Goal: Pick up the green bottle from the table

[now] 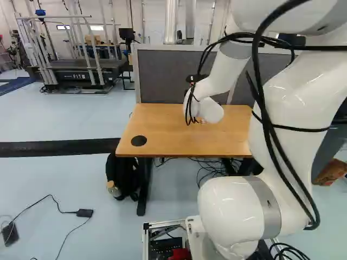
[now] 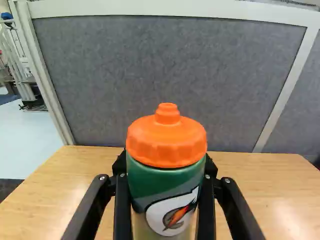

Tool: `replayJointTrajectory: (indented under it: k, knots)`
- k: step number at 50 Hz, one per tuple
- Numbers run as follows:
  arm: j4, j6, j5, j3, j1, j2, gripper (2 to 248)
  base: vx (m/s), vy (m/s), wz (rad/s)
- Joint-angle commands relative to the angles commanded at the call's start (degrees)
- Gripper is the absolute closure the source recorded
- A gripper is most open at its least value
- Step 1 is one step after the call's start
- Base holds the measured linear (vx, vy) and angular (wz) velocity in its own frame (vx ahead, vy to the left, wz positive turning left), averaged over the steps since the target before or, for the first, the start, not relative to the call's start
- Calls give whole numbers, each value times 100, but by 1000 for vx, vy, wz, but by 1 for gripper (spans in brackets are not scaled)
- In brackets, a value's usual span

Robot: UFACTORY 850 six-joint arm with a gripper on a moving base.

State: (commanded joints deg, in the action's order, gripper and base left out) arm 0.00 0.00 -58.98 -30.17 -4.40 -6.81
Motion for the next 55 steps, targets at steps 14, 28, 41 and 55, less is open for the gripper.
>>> replayJointTrajectory:
  k: [14,28,41,55]
  knots:
    - [0,0,161,422,10,591,133,0,0,0]
    - [0,0,167,773,19,1115,133,-6,0,0]
    - [0,0,192,832,33,1154,133,0,0,0]
    - [0,0,269,1016,78,1277,133,0,0,0]
